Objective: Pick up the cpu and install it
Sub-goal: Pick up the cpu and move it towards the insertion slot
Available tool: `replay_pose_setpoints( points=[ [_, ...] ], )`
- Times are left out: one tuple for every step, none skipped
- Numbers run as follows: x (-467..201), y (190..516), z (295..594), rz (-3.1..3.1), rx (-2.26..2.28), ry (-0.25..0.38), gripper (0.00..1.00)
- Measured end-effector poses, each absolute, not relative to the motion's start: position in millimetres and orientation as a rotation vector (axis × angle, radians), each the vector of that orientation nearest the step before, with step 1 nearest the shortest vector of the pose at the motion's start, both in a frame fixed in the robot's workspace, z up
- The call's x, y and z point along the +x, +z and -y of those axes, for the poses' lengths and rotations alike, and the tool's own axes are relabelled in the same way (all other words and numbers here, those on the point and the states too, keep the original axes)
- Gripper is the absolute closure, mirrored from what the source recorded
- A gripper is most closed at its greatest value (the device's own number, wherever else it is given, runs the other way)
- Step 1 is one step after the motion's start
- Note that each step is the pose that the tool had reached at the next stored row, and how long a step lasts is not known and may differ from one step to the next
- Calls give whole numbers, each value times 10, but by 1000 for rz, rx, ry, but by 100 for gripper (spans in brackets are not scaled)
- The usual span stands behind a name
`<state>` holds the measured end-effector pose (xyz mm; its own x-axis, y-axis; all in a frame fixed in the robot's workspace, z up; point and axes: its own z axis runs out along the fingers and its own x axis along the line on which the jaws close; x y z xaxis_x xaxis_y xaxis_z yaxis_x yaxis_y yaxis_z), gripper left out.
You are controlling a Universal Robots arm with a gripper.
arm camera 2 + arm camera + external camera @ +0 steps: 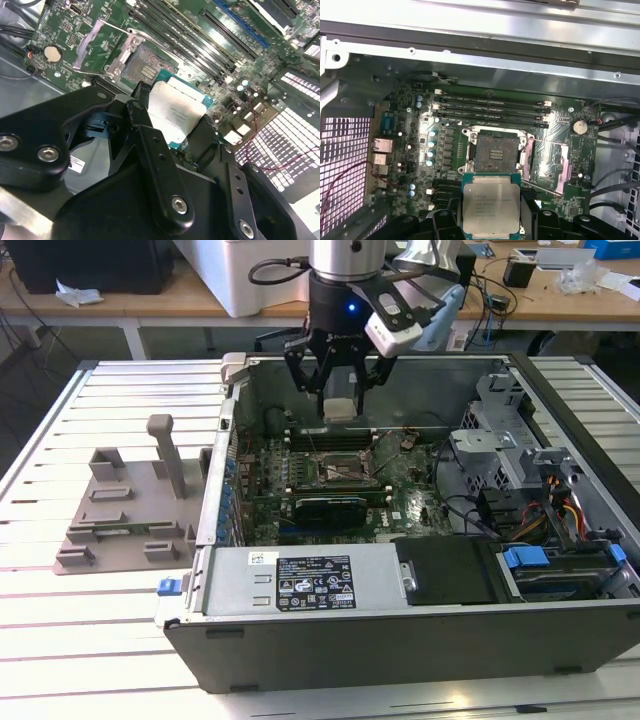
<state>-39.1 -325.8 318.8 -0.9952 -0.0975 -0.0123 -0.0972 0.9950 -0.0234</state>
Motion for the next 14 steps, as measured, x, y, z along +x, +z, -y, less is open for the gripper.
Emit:
replay_pose_setpoints(
  points=[
    [-364,3162,3235,-3125,-152,-43,45],
    [-348,3144,3223,-3125,-152,-46,45],
    [-334,3126,3214,-3125,-152,-48,45],
    [-319,3107,3206,-3125,-153,-50,45],
    [-306,3087,3199,-3125,-152,-51,45],
    [-284,3052,3191,-3125,-153,-52,45],
    [-267,3026,3186,-3126,-153,-53,45],
    [-256,3008,3183,-3126,-153,-53,45],
    [-243,2984,3180,-3126,-153,-53,45],
    [-233,2966,3177,-3126,-153,-53,45],
    [-214,2938,3174,-3127,-153,-53,45],
    [-193,2905,3170,-3127,-153,-53,45],
    [-184,2889,3169,-3127,-153,-53,45],
    [-173,2864,3169,-3128,-153,-53,45]
  ],
)
